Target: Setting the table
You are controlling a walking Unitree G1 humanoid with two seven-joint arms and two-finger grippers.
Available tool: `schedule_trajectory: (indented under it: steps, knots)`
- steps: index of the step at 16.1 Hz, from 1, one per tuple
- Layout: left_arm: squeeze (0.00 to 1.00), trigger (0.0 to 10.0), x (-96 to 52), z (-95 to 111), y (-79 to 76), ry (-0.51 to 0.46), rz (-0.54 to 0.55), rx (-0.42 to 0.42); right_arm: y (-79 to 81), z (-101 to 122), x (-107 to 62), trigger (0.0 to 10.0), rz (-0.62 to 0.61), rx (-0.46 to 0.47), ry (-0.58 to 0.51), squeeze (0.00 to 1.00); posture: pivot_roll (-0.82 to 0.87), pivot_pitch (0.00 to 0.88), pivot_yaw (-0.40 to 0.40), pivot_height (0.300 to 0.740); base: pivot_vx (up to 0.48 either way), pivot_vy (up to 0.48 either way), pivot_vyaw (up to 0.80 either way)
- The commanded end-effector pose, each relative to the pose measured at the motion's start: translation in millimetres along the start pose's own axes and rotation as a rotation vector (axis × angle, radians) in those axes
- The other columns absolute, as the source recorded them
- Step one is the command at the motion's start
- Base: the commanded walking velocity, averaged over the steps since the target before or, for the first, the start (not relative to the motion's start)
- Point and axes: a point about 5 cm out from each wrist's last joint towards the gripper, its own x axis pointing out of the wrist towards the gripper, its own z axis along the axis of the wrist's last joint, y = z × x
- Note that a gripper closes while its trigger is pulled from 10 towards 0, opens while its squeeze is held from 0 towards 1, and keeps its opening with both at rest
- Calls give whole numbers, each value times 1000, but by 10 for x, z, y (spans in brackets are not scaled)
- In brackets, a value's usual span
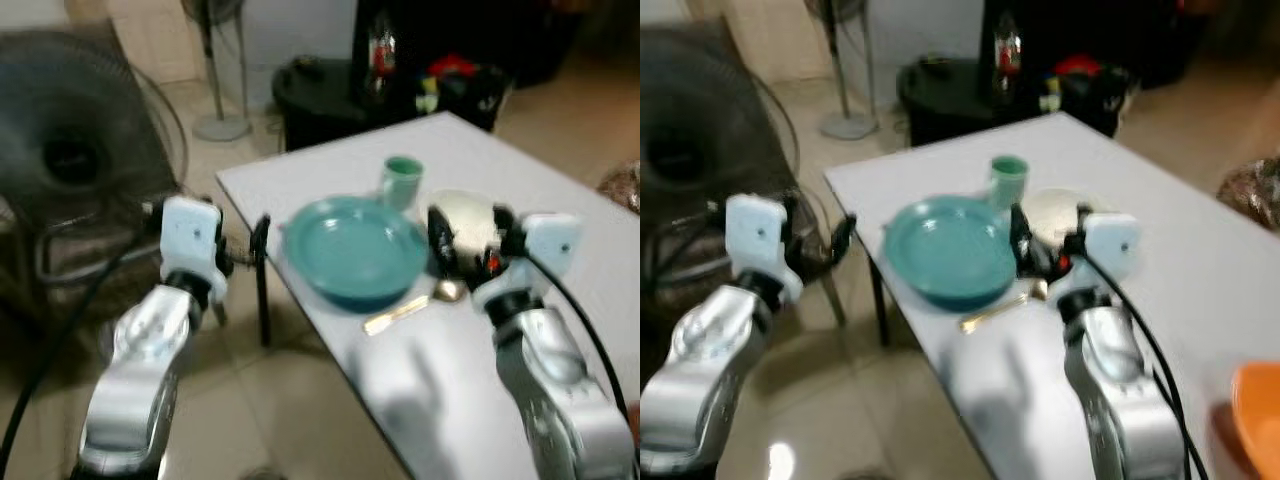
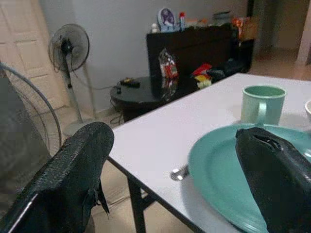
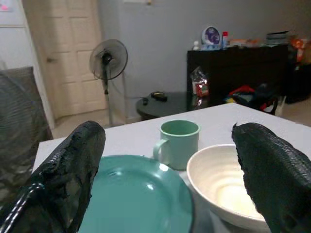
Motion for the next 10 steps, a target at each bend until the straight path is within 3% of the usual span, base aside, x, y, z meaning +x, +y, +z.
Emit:
schedule_trajectory:
  steps: [1,3,4,6,10]
  knots:
    - [0,10000,1,1,9,11,-7,2,4,-21,9,10000,-5,22,12,1000,-1,0,-50,740,0,0,800]
    - [0,10000,-6,12,-5,6,-22,2,10,-53,-1,10000,-2,62,25,1000,13,0,-56,740,0,0,800]
    - [0,10000,-20,25,-10,5,-36,5,34,-77,-12,10000,2,127,32,1000,23,0,-59,740,0,0,712]
    - [0,10000,-33,27,-1,7,-36,6,46,-80,-12,10000,10,137,28,1000,27,0,-59,740,0,0,0]
    - [0,10000,-37,25,-9,14,-46,-1,52,-121,-15,10000,2,174,42,1000,34,0,-58,740,0,314,0]
